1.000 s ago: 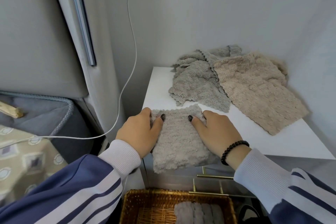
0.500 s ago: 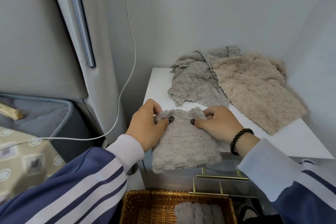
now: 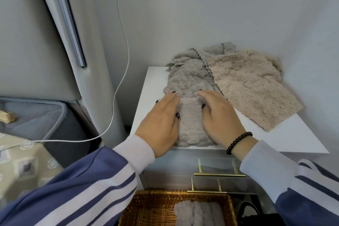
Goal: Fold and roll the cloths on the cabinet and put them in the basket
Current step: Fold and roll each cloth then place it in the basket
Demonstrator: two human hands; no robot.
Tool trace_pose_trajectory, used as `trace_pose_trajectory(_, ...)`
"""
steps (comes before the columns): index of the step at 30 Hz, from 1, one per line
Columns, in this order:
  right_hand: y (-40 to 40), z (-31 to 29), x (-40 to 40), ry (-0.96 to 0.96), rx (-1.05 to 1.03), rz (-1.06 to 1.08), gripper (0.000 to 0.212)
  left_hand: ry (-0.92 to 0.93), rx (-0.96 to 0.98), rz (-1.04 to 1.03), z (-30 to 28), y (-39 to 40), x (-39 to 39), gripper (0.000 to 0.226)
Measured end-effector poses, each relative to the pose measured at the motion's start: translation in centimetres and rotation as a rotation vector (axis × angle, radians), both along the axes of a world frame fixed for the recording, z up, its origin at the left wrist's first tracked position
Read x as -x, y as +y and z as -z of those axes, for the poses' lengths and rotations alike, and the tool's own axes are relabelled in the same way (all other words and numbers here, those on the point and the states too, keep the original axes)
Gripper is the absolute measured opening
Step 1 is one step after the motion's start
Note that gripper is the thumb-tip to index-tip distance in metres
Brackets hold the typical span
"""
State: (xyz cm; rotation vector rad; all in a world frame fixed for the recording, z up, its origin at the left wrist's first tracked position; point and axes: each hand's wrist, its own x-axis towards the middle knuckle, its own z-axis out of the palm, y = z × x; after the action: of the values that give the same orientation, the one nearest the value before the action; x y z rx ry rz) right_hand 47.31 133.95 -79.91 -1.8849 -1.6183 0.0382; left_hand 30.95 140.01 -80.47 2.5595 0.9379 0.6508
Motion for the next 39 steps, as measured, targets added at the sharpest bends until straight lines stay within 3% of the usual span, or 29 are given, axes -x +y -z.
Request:
trace_pose_trajectory(5,-0.3,1.7,1.2,-0.168,0.247,-0.206,0.047,0.447,0.107,-0.107,1.0,-1.0,-0.3,0.058)
trace_pose_trajectory(9,-0.5,2.4,0.9,-0.247,0.38,-0.175,0.056,0.528,0.122,-0.135,1.5,-1.6,0.2,0.06)
trace_pose_trajectory(16,-1.4,1.4,-1.0,-0.204,0.517,-0.156,0.06,0.485,0.225,-0.078,2.1,-0.4,2.2,0.07)
trace_pose_trajectory(20,-1.6,0.0,-0.8,-0.224,0.319,-0.171,0.056,0.137,0.395,-0.005,0.2,0.1,3.2,0.069)
trace_pose_trajectory(22,-1.7,-0.2,0.3,-0.23,0.295,-0.236,0.054,0.123,0.294,0.033,0.0,-0.1,2.8,0.072)
trace_pose_trajectory(26,-1.7,1.2,1.4,-0.333,0.4,-0.311,0.057,0.423,0.069,0.085,1.8,-0.5,1.8,0.067)
trace_pose_trajectory(32,-2.4,1.1,-1.6,-0.306,0.526,-0.242,0.067,0.544,-0.028,0.093,2.1,0.0,3.3,0.083)
trace_pose_trajectory(36,-3.5,1.8,-2.5,-0.407,0.171,-0.321,0.073,0.416,-0.333,0.199,2.8,0.5,4.4,0.094)
trace_pose_trajectory(39,-3.9,3.2,-2.1,-0.509,0.104,-0.433,0.071,0.369,-0.413,0.313,3.8,1.1,4.5,0.088)
